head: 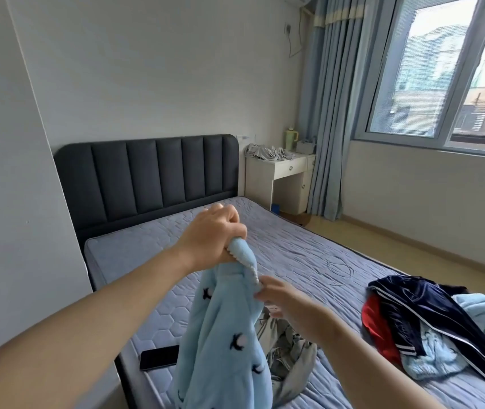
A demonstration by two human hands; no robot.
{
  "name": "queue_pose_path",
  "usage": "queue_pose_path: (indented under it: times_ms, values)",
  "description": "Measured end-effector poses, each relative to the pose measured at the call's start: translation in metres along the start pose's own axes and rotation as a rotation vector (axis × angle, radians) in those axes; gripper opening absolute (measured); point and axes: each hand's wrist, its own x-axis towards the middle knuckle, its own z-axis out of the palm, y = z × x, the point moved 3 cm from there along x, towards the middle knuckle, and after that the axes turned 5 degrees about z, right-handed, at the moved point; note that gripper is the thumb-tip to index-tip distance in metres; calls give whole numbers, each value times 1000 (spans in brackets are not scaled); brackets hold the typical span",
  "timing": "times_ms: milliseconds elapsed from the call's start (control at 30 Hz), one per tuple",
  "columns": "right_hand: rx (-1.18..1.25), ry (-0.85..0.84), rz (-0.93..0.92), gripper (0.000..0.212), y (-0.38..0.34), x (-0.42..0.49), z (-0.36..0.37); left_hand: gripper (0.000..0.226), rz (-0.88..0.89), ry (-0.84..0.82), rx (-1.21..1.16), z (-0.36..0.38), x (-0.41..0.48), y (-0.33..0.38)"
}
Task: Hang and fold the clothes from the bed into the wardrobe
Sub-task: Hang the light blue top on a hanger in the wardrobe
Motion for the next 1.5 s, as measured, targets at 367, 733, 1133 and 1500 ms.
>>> queue_pose_path:
  times_ms: [367, 733, 1133, 1500]
  values:
    - [159, 588, -31, 23, -20, 12, -22, 20, -447, 162, -136, 10, -13, -12]
    - [-27, 257, -193, 13, -43, -21, 0, 34, -1040, 325, -1750, 12, 7, 9]
    - [-79, 563, 168, 92, 16, -7, -15, 27, -594, 167, -1801, -24, 19, 25]
    - [-343, 965, 329, 82, 37, -3, -10, 45, -577, 339, -1538, -75, -13, -1]
